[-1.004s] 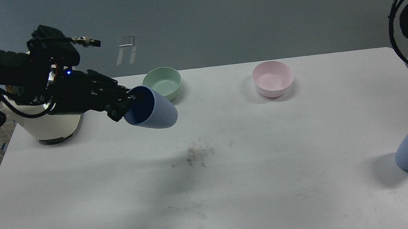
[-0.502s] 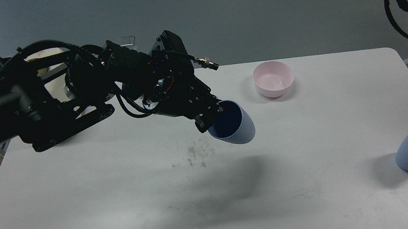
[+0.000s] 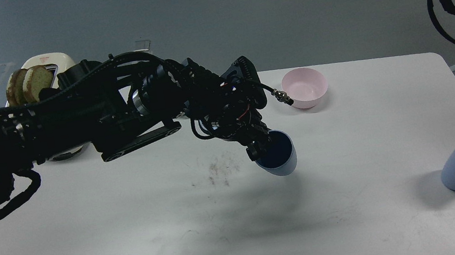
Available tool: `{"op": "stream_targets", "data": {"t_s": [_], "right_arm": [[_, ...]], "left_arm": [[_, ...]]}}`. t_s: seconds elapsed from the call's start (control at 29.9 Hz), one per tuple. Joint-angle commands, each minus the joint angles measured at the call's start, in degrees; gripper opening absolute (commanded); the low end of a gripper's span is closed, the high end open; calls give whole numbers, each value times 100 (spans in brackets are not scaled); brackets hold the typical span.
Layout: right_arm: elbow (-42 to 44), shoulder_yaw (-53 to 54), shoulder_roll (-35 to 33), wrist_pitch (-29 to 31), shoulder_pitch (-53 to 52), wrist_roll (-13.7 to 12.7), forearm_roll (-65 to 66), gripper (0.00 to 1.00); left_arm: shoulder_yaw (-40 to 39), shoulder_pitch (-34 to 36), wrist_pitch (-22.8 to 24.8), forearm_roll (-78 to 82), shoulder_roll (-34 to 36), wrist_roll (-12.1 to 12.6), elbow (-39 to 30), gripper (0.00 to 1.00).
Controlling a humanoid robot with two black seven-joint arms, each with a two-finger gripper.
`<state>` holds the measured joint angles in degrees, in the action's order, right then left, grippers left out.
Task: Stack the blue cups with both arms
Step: 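Carry the blue cup with the left gripper to the table center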
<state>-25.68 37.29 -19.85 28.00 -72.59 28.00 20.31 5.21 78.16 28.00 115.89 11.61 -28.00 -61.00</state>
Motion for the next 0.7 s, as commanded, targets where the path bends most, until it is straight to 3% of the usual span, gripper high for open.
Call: {"op": "stream_targets", "data": {"t_s": [0.0, 0.67], "right_arm": [[1, -2, 8, 0, 17, 0, -1, 100], [-25, -11, 25, 0, 78, 0, -1, 100]], "left_arm": [[24, -2, 0, 4, -27, 0, 35, 0], [437, -72, 0, 4, -159, 0, -26, 0]]}}
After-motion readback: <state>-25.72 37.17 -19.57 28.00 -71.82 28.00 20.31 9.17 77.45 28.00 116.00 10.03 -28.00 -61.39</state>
